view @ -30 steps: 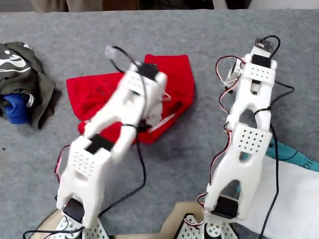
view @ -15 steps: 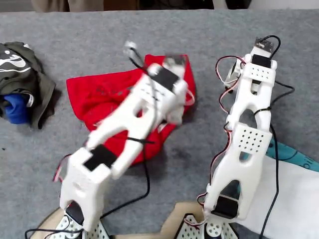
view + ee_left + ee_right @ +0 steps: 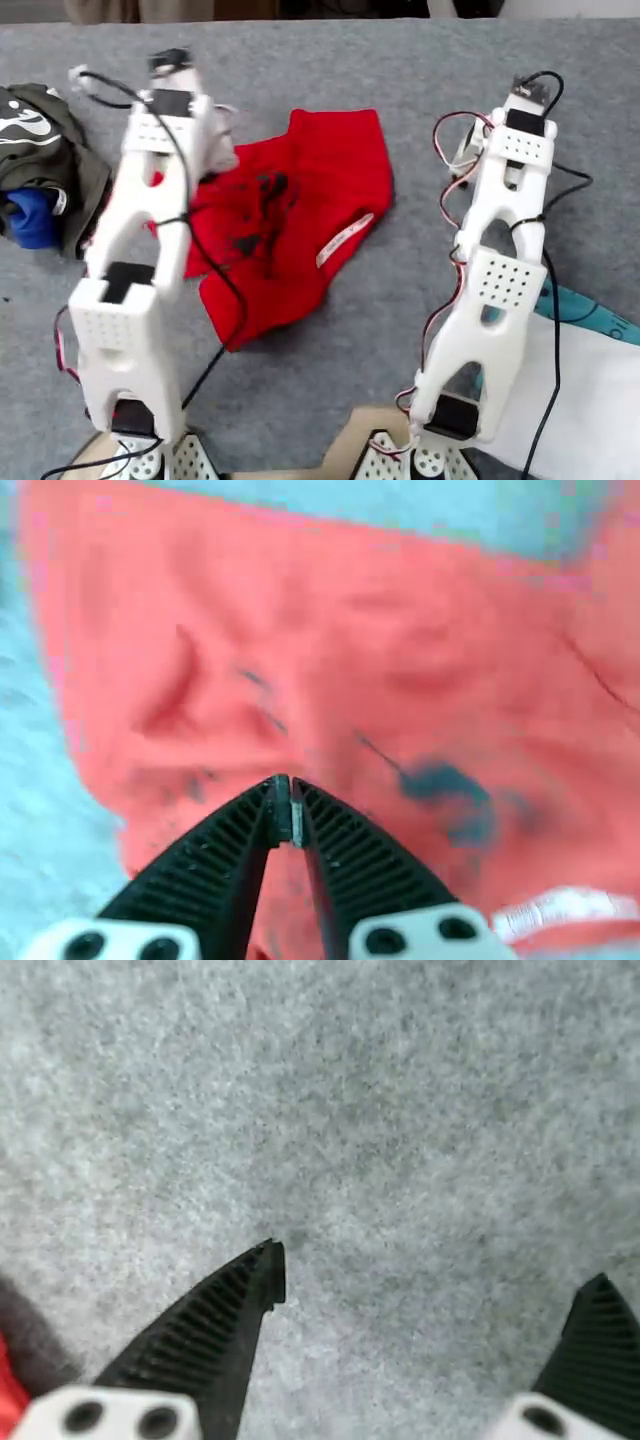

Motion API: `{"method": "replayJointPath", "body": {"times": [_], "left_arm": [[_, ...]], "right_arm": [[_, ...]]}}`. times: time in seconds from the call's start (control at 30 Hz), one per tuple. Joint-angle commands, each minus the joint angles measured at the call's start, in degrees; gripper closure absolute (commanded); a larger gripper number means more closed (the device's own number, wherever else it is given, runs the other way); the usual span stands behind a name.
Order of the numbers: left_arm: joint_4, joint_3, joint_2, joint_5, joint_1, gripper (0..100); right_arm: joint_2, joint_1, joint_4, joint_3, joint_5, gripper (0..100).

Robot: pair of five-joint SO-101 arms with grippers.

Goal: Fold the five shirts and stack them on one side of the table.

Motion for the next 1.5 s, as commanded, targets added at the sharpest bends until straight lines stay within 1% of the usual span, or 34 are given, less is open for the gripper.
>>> {"method": "replayJointPath", "body": {"times": [0.0, 0.03, 0.1, 0.17, 0.23, 0.3, 0.4, 0.53, 0.6, 0.7, 0.77, 0.8, 0.87, 0.93, 1.03, 1.13, 1.2, 1.3, 1.37, 1.47], "left_arm": [[-5.36, -0.44, 0.75, 0.62, -6.33, 93], [-7.91, -0.44, 1.27, 1.14, -7.56, 89], [-12.75, -0.35, 2.15, 4.92, -9.76, 84], [-17.32, 0.09, 3.21, 8.44, -11.87, 83], [-20.04, 0.26, 5.14, 10.37, -13.71, 83], [-20.22, -0.44, 7.16, 10.81, -15.38, 83], [-20.04, 0.35, 8.22, 12.84, -17.49, 83], [-22.33, 2.73, 9.01, 13.63, -18.73, 83], [-22.95, 2.73, 9.54, 13.63, -18.46, 83], [-23.03, 2.73, 9.54, 13.45, -17.49, 83], [-23.12, 2.73, 9.54, 13.27, -16.97, 83], [-23.30, 2.73, 9.54, 13.27, -16.70, 83], [-24.88, 2.90, 9.54, 13.27, -16.62, 83], [-26.55, 3.08, 9.63, 13.27, -16.62, 83], [-26.46, 3.25, 9.63, 13.27, -16.62, 83], [-26.90, 2.73, 9.63, 13.27, -16.44, 83], [-27.43, 3.25, 9.63, 13.27, -16.35, 83], [-27.16, 3.34, 9.63, 13.27, -16.70, 83], [-27.16, 3.34, 9.63, 13.27, -16.70, 83], [-27.16, 3.34, 9.63, 13.27, -16.70, 83]], "right_arm": [[-5.05, 0.66, 4.22, -6.81, -0.09, 57.3], [-5.32, 0.57, 5.45, -8.66, -0.09, 57.3], [-5.32, -0.57, 7.21, -12.70, -0.09, 57.4], [-5.23, -3.65, 7.47, -16.57, -0.09, 57.4], [-5.23, -8.22, 6.86, -19.56, 0.79, 57.4], [-4.97, -12.97, 3.60, -20.62, 3.43, 57.4], [-2.15, -17.89, -2.99, -20.70, 5.10, 57.4], [4.00, -20.44, -13.01, -21.14, 4.75, 57.9], [6.81, -21.32, -16.44, -21.14, 4.75, 62.0], [11.03, -21.76, -21.80, -21.14, 5.01, 73.0], [13.32, -22.29, -23.38, -21.23, 5.63, 80.0], [13.93, -22.29, -23.38, -21.49, 6.86, 82.5], [14.46, -22.02, -22.42, -22.73, 8.70, 83.7], [14.81, -21.67, -21.27, -23.52, 8.97, 82.1], [14.90, -21.58, -19.34, -23.60, 9.05, 77.2], [14.81, -21.85, -11.25, -23.87, 9.14, 73.4], [14.81, -22.20, -6.15, -23.87, 9.14, 72.6], [14.73, -22.20, -3.43, -23.96, 9.32, 72.9], [14.73, -22.11, -2.81, -23.96, 9.32, 75.1], [14.55, -22.37, -1.67, -23.96, 9.23, 87.7]]}}
